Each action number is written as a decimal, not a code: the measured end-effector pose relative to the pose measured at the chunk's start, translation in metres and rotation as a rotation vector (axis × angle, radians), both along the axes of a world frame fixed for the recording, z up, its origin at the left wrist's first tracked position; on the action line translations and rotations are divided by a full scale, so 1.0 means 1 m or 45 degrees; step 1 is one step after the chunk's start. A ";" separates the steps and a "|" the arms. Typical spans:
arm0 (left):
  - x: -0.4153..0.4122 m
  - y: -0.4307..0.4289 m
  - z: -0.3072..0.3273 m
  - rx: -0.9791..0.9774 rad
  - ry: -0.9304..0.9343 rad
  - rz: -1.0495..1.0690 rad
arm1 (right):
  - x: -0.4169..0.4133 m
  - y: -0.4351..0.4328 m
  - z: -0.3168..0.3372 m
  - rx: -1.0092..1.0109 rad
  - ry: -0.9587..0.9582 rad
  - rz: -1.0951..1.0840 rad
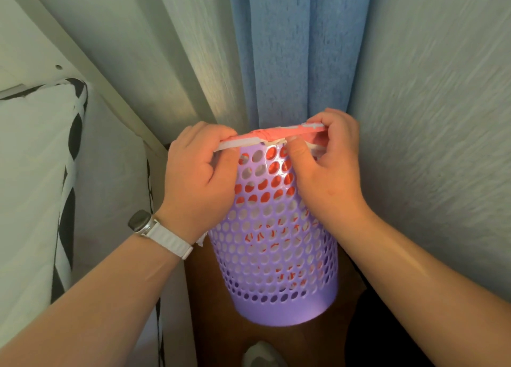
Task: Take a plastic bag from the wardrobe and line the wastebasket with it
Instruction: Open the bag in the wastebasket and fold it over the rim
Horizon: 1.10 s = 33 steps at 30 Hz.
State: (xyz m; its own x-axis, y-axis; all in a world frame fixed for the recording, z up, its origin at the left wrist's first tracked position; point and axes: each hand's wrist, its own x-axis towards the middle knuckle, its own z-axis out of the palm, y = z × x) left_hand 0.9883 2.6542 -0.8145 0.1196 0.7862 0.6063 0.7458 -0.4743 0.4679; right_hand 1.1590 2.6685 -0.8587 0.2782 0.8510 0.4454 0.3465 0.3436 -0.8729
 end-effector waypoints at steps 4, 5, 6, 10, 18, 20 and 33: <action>-0.008 0.005 -0.002 0.022 -0.033 0.026 | 0.004 0.005 0.000 -0.029 0.031 0.066; -0.011 0.007 -0.001 0.027 -0.041 0.021 | 0.008 0.007 -0.002 -0.029 0.047 0.088; -0.014 0.008 -0.001 0.032 -0.042 0.012 | 0.013 0.009 -0.004 -0.018 0.044 0.094; -0.015 0.008 -0.001 0.030 -0.024 -0.043 | 0.021 0.013 -0.007 -0.011 0.051 0.105; 0.012 -0.006 0.002 0.103 0.243 0.037 | 0.006 0.009 -0.008 0.096 0.005 0.060; 0.022 -0.009 -0.001 0.105 0.258 0.119 | 0.000 0.005 -0.004 0.111 -0.032 0.030; -0.006 0.007 -0.001 0.092 0.108 0.048 | 0.010 0.005 -0.008 0.063 -0.060 0.113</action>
State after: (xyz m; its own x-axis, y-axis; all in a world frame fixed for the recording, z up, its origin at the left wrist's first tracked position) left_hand 0.9826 2.6607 -0.8155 0.1442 0.7455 0.6507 0.7991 -0.4756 0.3678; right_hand 1.1693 2.6733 -0.8669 0.1805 0.8479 0.4984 0.3532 0.4171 -0.8375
